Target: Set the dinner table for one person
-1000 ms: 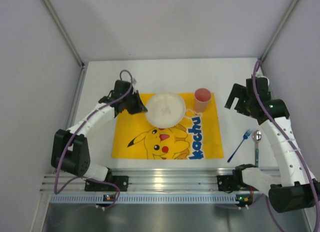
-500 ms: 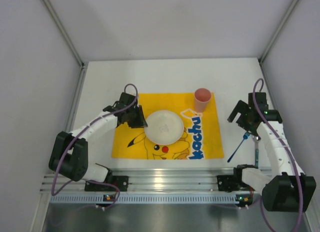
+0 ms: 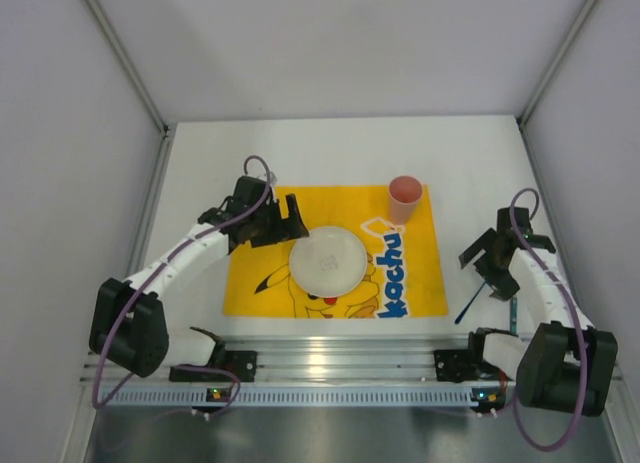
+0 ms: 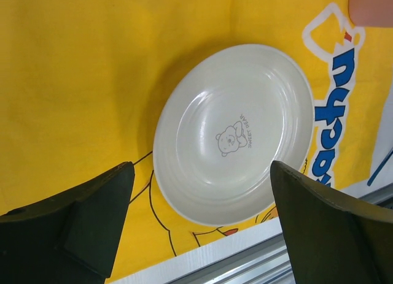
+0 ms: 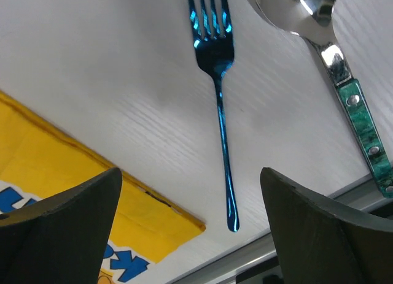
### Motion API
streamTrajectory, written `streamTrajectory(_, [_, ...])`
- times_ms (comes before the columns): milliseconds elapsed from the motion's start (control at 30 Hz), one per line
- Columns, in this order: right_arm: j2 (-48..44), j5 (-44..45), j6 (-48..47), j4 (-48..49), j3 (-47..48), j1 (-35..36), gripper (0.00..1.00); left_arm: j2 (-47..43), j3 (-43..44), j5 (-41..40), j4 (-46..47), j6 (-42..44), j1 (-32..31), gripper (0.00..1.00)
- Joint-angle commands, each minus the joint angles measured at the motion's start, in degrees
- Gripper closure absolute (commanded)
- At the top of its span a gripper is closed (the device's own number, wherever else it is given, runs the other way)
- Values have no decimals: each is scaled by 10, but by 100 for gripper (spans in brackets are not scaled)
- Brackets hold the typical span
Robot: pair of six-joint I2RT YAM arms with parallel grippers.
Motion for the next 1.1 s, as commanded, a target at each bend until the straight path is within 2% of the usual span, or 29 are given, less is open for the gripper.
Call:
streamTrajectory(0, [-5, 14, 70, 23, -28, -14, 6, -15, 37, -15, -20, 6, 0, 3])
streamTrajectory(167, [19, 47, 74, 27, -38, -31, 9, -26, 41, -20, -26, 0, 0, 4])
streamTrajectory(300, [65, 19, 64, 58, -51, -62, 11, -37, 27, -31, -30, -6, 0, 4])
streamTrajectory(400, [109, 17, 42, 87, -55, -83, 20, -52, 17, -40, -40, -6, 1, 4])
streamTrajectory(433, [116, 17, 37, 93, -58, -96, 28, -55, 16, -44, -44, -7, 1, 4])
streamTrajectory(500, [131, 21, 21, 114, -59, -107, 37, -66, 14, -56, -53, -5, 1, 4])
streamTrajectory(533, [135, 22, 18, 121, -59, -112, 50, -68, 14, -59, -60, -4, 1, 4])
streamTrajectory(600, [150, 9, 13, 140, -60, -112, 68, -74, 14, -65, -69, 1, 1, 4])
streamTrajectory(633, [156, 6, 13, 144, -60, -112, 83, -75, 14, -70, -71, 1, 1, 4])
streamTrajectory(667, [167, 3, 13, 149, -60, -112, 94, -75, 15, -72, -73, 1, 1, 4])
streamTrajectory(700, [173, -10, 12, 157, -59, -112, 100, -74, 16, -71, -74, 3, 2, 4])
streamTrajectory(900, [172, -63, 0, 149, -16, -95, 100, -42, 74, -45, -78, 29, -6, 5])
streamTrajectory(1033, [96, -85, 3, 87, 56, -55, 100, -12, 142, -26, -68, 66, -37, 6])
streamTrajectory(1067, [85, -90, 4, 72, 74, -50, 100, -3, 168, 1, -60, 78, -52, 7])
